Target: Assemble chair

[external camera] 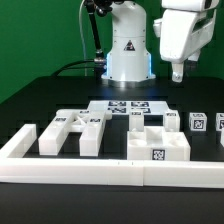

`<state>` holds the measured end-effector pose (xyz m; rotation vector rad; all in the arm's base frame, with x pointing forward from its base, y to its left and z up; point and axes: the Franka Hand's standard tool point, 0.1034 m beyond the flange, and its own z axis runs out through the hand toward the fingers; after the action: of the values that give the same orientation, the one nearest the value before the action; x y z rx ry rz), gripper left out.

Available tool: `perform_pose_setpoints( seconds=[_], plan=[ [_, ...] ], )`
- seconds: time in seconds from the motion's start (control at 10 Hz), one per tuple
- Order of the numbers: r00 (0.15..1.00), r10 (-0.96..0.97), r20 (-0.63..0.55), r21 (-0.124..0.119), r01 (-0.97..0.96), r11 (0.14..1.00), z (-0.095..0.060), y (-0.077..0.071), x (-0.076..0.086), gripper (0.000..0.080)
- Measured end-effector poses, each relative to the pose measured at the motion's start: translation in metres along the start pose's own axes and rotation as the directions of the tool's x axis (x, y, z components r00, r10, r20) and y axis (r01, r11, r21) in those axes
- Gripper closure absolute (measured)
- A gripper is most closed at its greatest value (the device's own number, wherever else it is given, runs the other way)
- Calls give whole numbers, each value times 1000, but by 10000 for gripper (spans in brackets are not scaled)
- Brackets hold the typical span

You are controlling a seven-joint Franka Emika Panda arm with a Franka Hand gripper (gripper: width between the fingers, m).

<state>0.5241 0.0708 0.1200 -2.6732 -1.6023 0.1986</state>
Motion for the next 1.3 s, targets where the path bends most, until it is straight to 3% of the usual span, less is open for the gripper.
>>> perform_pose_setpoints(
  seconds=[0.8, 1.0, 1.2, 1.3],
  plan=[
    [1000, 13, 0, 6, -13, 1000, 4, 1, -1, 149],
    [991, 132, -6, 18, -132, 991, 15, 11, -11, 149],
    [980, 197, -5, 13, -197, 980, 16, 23, -19, 149],
    [953, 303, -4, 14, -303, 953, 16, 21, -17, 149]
  ],
)
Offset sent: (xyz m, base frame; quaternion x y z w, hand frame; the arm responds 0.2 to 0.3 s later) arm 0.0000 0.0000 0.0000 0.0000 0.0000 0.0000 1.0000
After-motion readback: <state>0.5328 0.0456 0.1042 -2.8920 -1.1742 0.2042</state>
